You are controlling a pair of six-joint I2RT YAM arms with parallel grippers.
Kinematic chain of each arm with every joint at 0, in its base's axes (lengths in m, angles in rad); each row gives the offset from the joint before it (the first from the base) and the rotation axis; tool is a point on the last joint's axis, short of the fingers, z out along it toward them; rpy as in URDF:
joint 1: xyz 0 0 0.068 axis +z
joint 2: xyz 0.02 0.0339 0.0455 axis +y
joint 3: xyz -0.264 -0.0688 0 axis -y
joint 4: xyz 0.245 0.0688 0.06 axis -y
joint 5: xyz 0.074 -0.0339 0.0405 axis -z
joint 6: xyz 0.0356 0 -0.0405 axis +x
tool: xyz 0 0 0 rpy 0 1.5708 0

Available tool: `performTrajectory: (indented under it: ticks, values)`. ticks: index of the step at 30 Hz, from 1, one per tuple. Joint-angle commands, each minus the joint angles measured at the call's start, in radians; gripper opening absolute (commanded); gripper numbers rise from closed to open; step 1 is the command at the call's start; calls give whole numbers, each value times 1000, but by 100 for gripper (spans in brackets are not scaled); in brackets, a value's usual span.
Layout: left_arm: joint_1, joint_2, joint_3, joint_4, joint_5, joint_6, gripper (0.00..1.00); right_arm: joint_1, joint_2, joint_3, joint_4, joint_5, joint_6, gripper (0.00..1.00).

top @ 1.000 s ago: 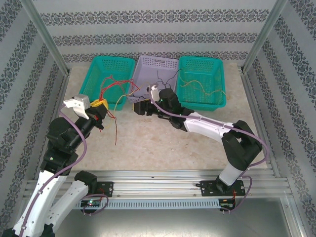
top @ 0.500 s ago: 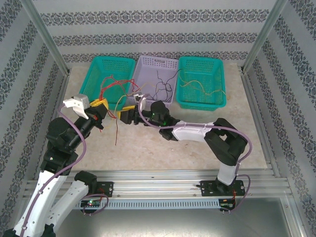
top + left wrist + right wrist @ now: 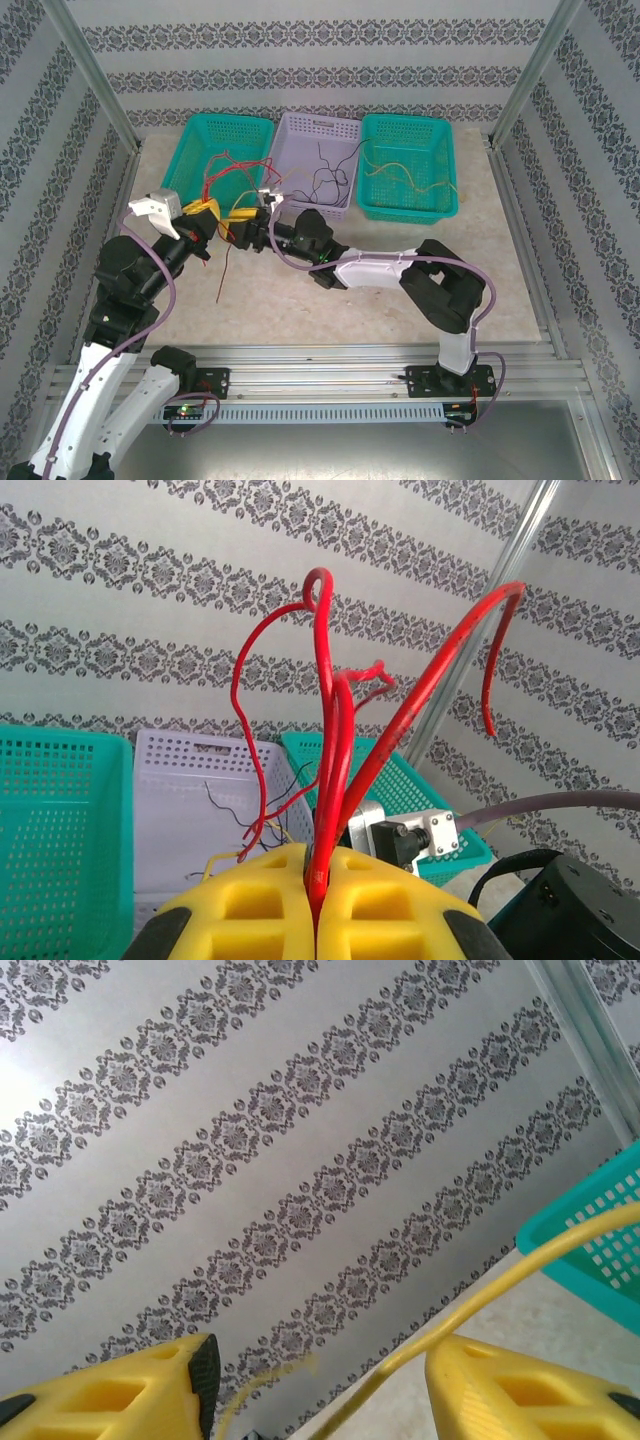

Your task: Untangle the cables

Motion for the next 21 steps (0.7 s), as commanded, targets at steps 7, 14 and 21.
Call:
performTrajectory:
  ticks: [7, 14, 21]
  values:
    - [19, -2, -5, 69, 11, -15, 0, 2, -4, 12, -16, 48, 0, 16]
    - [24, -5, -5, 72, 12, -17, 0, -37, -73, -90, -15, 61, 4, 7]
    - [26, -5, -4, 62, -9, -13, 0, -78, -188, -204, -70, 68, -30, 0]
